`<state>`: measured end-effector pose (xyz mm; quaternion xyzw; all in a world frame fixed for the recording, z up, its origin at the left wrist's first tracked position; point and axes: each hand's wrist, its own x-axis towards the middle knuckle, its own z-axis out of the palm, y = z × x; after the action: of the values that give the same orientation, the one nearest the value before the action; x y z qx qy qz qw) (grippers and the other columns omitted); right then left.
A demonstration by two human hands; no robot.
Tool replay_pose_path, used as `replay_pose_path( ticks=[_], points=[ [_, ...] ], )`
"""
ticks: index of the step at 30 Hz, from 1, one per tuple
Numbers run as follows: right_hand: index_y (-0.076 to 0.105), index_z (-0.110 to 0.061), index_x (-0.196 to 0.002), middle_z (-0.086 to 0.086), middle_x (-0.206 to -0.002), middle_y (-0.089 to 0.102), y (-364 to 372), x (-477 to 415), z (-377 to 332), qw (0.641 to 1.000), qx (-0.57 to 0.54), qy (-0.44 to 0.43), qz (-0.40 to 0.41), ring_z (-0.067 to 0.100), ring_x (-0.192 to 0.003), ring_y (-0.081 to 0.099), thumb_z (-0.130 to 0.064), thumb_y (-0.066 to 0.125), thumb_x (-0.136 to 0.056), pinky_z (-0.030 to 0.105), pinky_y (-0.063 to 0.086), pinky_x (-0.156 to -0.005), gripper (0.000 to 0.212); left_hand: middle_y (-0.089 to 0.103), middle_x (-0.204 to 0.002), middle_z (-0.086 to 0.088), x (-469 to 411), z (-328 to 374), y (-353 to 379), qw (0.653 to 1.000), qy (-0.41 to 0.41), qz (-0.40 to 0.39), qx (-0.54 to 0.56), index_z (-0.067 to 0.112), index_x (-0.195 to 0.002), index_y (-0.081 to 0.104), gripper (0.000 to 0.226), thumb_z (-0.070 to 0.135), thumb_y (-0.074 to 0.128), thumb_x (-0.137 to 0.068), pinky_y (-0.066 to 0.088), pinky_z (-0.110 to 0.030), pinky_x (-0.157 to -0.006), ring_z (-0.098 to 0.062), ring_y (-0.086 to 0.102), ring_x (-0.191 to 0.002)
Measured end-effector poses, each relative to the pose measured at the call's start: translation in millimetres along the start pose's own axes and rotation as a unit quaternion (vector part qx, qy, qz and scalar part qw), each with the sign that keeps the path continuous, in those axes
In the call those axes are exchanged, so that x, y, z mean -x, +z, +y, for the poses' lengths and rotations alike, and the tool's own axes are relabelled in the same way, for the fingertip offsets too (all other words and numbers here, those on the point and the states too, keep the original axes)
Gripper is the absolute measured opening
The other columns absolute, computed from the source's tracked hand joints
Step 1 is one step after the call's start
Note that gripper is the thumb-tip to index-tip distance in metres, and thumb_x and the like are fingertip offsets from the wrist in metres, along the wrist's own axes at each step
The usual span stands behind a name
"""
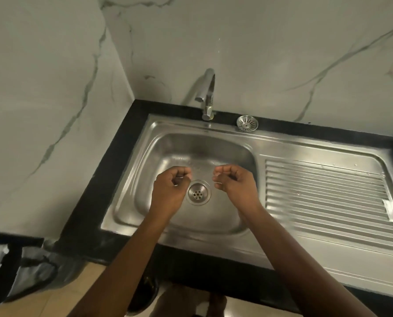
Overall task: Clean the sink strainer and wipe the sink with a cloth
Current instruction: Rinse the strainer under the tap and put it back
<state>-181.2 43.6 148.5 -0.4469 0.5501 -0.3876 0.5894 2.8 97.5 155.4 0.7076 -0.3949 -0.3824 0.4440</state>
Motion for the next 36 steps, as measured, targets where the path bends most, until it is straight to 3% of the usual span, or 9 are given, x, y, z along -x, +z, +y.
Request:
replay_pose_path(
  ticks=[7,15,17,19,23,26,29,32,36],
  points=[
    [0.078,-0.017,-0.093,0.006,-0.087,0.078,7,-59,0,0.997,-0.022,-0.009,0.072,0.020,-0.082,0.075,-0.005,0.071,-0.090,0.032,0.062,-0.077,0.014,0.078,-0.099,0.012,-106,15,18,0.997,0.050,-0.047,-0.029,0.018,-0.116,0.077,0.018,0.020,0.074,-0.098,0.062,-0.030,-0.089,0.005,0.072,-0.089],
    [0.075,-0.014,-0.095,0.002,-0.080,0.077,5,-128,-1,0.990,-0.019,0.012,0.136,0.016,-0.075,0.074,-0.005,0.070,-0.091,0.028,0.061,-0.072,0.011,0.077,-0.127,-0.012,-218,40,43,0.992,0.056,-0.091,-0.074,0.009,-0.134,0.071,0.048,0.032,0.080,-0.093,0.060,-0.039,-0.102,-0.022,0.075,-0.114],
    [0.074,-0.009,-0.099,0.006,-0.083,0.076,-2,-149,-4,0.985,-0.046,0.032,0.162,0.017,-0.075,0.073,-0.007,0.072,-0.093,0.028,0.060,-0.072,0.007,0.081,-0.114,0.002,-233,45,52,0.992,0.061,-0.082,-0.070,0.015,-0.120,0.077,0.039,0.039,0.082,-0.090,0.060,-0.032,-0.088,-0.011,0.076,-0.105],
    [0.073,-0.007,-0.100,0.007,-0.081,0.075,-10,-168,-6,0.979,-0.063,0.056,0.185,0.018,-0.072,0.071,-0.009,0.074,-0.093,0.028,0.060,-0.070,0.008,0.076,-0.074,0.023,-242,47,62,0.992,0.088,-0.056,-0.073,0.026,-0.085,0.077,0.021,0.046,0.081,-0.084,0.055,-0.028,-0.069,0.006,0.071,-0.073],
    [0.069,-0.001,-0.097,0.007,-0.070,0.068,-27,-199,-7,0.965,-0.090,0.085,0.230,0.017,-0.057,0.064,-0.005,0.074,-0.090,0.026,0.056,-0.060,0.009,0.078,-0.077,0.001,-250,49,80,0.996,0.065,-0.018,-0.063,0.012,-0.094,0.081,0.047,0.056,0.081,-0.077,0.066,-0.042,-0.075,-0.022,0.077,-0.074],
    [0.068,-0.006,-0.093,0.010,-0.075,0.072,-42,-218,-4,0.959,-0.080,0.111,0.250,0.019,-0.059,0.067,-0.014,0.079,-0.089,0.034,0.062,-0.071,0.014,0.080,-0.087,-0.017,-257,47,87,0.999,0.022,-0.004,-0.039,0.004,-0.098,0.080,0.048,0.049,0.083,-0.082,0.067,-0.050,-0.077,-0.038,0.079,-0.081],
    [0.069,-0.003,-0.097,0.015,-0.085,0.074,-52,-235,-3,0.953,-0.082,0.141,0.255,0.023,-0.062,0.070,-0.021,0.085,-0.085,0.039,0.064,-0.077,0.027,0.080,-0.072,-0.001,-265,40,86,1.000,-0.018,0.011,0.016,0.020,-0.078,0.081,0.016,0.029,0.082,-0.090,0.068,-0.043,-0.072,-0.029,0.078,-0.071],
    [0.069,0.004,-0.098,0.017,-0.083,0.073,-57,-248,-8,0.946,-0.107,0.163,0.257,0.025,-0.058,0.070,-0.017,0.085,-0.085,0.039,0.064,-0.074,0.030,0.075,-0.058,0.005,-271,32,80,0.996,-0.069,-0.003,0.064,0.020,-0.061,0.076,0.035,0.005,0.078,-0.092,0.064,-0.032,-0.058,-0.031,0.074,-0.072],
    [0.064,0.004,-0.096,0.017,-0.085,0.072,-63,-253,-15,0.942,-0.145,0.194,0.232,0.029,-0.071,0.075,-0.003,0.075,-0.090,0.038,0.065,-0.075,0.014,0.076,-0.084,-0.018,-270,32,71,0.991,-0.087,-0.047,0.086,0.013,-0.076,0.073,0.018,0.005,0.081,-0.090,0.063,-0.051,-0.091,-0.037,0.074,-0.088]
  ],
)
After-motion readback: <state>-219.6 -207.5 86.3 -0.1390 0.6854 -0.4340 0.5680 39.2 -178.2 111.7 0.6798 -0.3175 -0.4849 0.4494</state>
